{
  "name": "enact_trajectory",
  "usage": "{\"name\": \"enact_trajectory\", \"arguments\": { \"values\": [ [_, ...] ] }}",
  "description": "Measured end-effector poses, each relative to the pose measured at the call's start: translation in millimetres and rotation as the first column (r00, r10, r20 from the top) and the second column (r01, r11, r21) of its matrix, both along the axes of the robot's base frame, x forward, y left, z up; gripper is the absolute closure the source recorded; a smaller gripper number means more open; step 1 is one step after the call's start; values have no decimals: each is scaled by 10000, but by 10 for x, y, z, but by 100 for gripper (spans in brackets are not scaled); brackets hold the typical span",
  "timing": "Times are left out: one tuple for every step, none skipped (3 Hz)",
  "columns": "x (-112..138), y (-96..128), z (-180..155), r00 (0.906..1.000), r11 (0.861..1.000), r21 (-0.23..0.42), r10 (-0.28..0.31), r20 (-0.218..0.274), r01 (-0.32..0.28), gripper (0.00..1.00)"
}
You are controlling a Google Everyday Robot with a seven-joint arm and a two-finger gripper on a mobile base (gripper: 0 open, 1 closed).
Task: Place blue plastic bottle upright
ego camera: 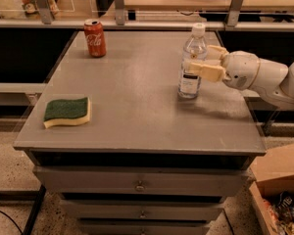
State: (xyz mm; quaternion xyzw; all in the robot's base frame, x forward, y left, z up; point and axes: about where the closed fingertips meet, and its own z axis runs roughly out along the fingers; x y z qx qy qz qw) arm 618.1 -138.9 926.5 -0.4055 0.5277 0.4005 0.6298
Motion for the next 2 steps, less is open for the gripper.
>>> {"name": "enact_trajectory", "arguments": {
  "values": [
    [-1,31,8,10000,10000,-5,55,16,-55,0],
    [-1,32,9,10000,10000,-5,57,17,-57,0]
  ]
}}
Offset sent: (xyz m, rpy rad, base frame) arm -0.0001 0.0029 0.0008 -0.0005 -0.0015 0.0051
